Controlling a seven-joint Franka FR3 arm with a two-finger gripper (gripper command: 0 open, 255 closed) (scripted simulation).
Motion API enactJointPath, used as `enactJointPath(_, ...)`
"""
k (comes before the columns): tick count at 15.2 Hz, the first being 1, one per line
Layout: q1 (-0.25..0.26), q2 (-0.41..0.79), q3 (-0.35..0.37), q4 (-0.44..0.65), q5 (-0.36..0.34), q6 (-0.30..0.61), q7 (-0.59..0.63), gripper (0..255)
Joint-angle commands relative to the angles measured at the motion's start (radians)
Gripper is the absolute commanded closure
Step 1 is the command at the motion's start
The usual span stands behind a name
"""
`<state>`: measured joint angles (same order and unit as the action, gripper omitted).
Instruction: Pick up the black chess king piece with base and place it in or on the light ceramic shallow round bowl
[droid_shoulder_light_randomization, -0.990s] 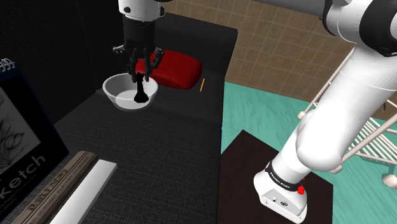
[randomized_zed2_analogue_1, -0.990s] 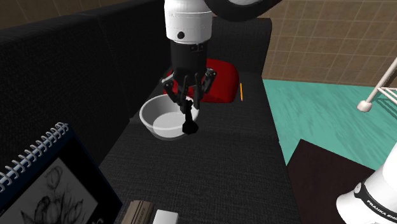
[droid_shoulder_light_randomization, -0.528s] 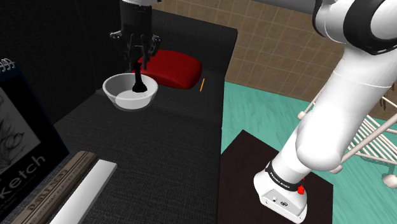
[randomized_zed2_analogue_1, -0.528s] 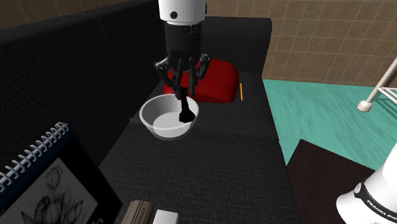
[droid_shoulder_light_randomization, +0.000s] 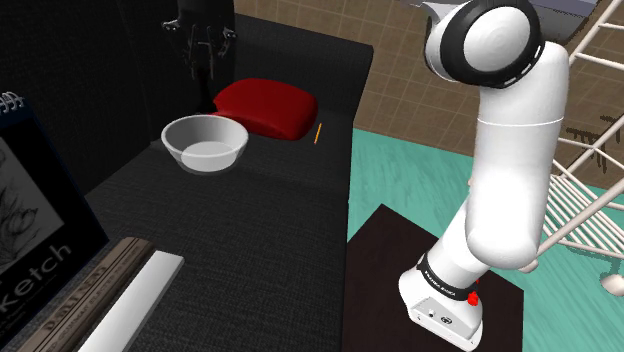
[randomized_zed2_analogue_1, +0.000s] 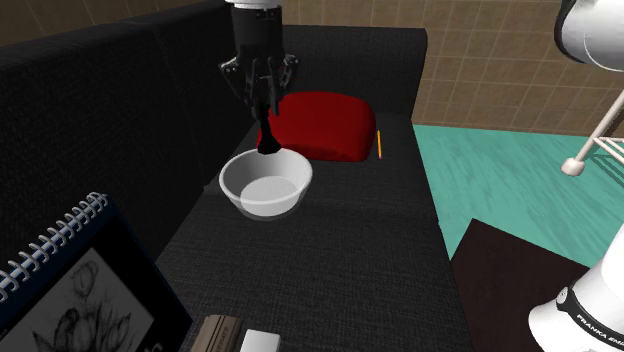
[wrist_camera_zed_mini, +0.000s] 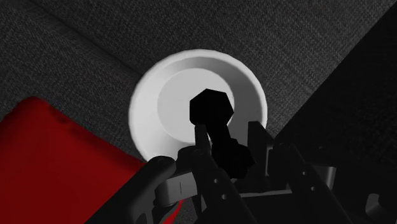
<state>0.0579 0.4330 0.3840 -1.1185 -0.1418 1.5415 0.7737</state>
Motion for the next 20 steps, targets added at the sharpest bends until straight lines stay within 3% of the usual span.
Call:
enactJointPath(1,0.015,0.100,-0.014,0.175,-0.028,-0.076,-0.028,255)
enactJointPath(2,0.046,0.205,-0.027,0.361,-0.056,-0.157,-0.047,255)
enactJointPath(9,-0.003,0.118,-0.020,0.114,-0.029,0.001,-0.041,255)
enactJointPath(20,-0.037,0.073,-0.018,-0.109,-0.017,0.178,-0.037,255)
